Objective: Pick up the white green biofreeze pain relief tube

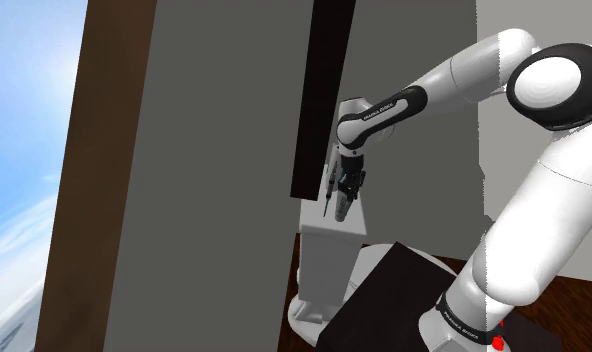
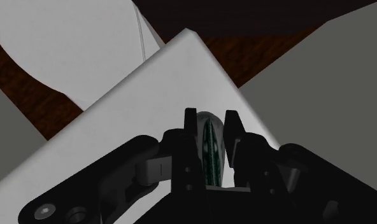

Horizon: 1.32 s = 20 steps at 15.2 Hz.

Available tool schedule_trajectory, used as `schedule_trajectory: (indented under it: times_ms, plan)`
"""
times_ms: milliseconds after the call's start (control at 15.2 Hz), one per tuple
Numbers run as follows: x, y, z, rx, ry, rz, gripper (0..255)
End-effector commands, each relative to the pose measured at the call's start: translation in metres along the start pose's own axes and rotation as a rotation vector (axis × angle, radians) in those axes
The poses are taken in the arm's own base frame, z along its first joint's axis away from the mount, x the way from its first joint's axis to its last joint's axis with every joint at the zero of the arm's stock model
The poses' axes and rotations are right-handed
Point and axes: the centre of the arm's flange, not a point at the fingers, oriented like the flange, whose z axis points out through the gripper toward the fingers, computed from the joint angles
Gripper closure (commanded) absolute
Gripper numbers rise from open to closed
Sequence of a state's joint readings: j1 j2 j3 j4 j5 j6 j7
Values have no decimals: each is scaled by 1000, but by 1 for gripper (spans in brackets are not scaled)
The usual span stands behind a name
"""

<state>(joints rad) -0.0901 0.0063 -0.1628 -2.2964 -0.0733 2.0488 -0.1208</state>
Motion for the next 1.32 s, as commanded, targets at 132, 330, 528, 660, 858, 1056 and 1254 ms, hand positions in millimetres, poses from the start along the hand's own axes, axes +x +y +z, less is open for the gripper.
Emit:
schedule_trajectory:
  times_ms: [132,330,528,660,858,1056,1254]
  plan:
    - [0,0,0,0,-1,0,255]
    - [-4,0,-15,0,-1,0,255]
    - [-8,1,-30,0,-1,0,255]
    - [-11,1,-40,0,-1,0,255]
    - [-15,1,-56,0,-1,0,255]
    - [-19,2,-71,0,-1,0,255]
    - [-20,2,-77,0,-1,0,255]
